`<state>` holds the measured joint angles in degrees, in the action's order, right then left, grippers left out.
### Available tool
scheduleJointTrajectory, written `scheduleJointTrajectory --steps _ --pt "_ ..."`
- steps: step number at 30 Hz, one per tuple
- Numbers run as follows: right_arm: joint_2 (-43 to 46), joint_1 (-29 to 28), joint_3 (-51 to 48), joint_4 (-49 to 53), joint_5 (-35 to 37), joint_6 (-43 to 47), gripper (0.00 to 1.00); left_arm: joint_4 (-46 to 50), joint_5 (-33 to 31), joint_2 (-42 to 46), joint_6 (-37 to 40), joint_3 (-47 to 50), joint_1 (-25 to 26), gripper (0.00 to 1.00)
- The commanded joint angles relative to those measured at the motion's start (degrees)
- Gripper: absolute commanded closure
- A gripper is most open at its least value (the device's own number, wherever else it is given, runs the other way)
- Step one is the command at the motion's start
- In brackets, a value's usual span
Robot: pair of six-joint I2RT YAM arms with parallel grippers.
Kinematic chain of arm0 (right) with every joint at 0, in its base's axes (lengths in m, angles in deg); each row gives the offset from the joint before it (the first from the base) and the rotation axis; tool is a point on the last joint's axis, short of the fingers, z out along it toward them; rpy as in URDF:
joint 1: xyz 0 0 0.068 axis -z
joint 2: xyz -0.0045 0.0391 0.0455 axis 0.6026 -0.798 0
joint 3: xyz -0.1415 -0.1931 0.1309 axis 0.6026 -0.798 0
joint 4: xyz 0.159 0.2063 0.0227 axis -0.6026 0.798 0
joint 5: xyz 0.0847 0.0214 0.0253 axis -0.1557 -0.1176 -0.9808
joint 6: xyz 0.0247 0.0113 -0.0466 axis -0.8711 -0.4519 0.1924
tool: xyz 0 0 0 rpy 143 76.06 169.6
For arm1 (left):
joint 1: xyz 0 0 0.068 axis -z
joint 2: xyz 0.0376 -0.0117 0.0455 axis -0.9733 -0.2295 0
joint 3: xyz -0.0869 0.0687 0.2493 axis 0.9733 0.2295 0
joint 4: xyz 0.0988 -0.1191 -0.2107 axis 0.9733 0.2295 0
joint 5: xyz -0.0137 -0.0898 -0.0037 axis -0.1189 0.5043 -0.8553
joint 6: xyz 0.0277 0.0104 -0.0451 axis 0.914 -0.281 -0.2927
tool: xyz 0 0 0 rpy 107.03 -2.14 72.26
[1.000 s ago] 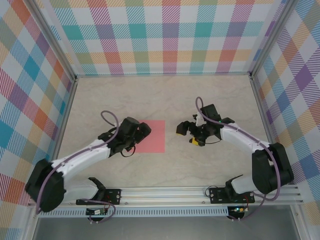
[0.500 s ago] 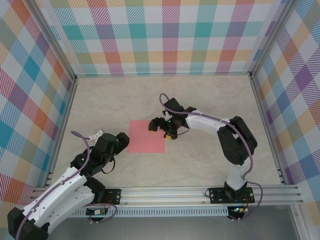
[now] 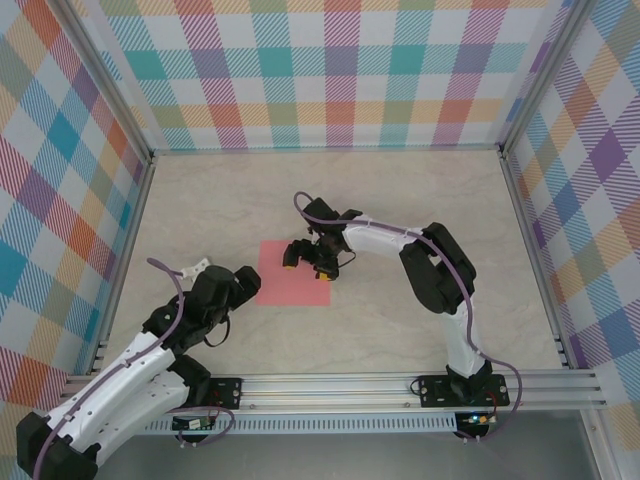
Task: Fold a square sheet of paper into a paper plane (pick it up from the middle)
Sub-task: Move the square sheet of paper to the center of the table.
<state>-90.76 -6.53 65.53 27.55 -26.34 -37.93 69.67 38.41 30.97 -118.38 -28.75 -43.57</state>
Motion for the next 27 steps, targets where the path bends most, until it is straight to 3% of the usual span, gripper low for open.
scheduleJointTrajectory --steps 1,3,6,11,16,21,24,27 --pt "-2.44 0.35 0.33 5.17 2.72 0.96 0.11 -4.52 -2.94 -3.86 5.09 -1.98 -0.98 0.0" --pt "-2.55 0.34 -0.98 5.57 3.05 -1.18 0.12 -1.47 -5.92 -7.0 3.68 -5.04 -1.0 0.0" --pt "-1.8 0.35 0.03 12.03 3.43 -2.7 0.14 -0.07 -4.39 -9.61 1.64 -8.72 -1.04 0.0" --pt "4.72 1.93 -7.95 5.34 3.79 -1.67 0.13 2.79 -5.45 -14.31 4.12 -14.6 -1.35 0.0" --pt "4.15 4.8 -10.36 3.18 5.38 6.83 0.16 1.2 -1.98 -18.55 4.78 -14.16 -1.43 0.0" --pt "5.89 8.07 -11.17 6.23 5.17 16.58 0.16 1.65 8.1 -18.78 2.65 -12.16 -1.33 0.0" --pt "8.1 9.42 -12.6 8.27 11.1 20.44 0.18 1.38 8.35 -17.32 2.84 -9.42 -1.34 0.0" --pt "9.57 11.35 -13.11 7.76 7.94 26.29 0.17 -0.12 9.17 -16.34 5.45 -9.28 -1.35 0.0"
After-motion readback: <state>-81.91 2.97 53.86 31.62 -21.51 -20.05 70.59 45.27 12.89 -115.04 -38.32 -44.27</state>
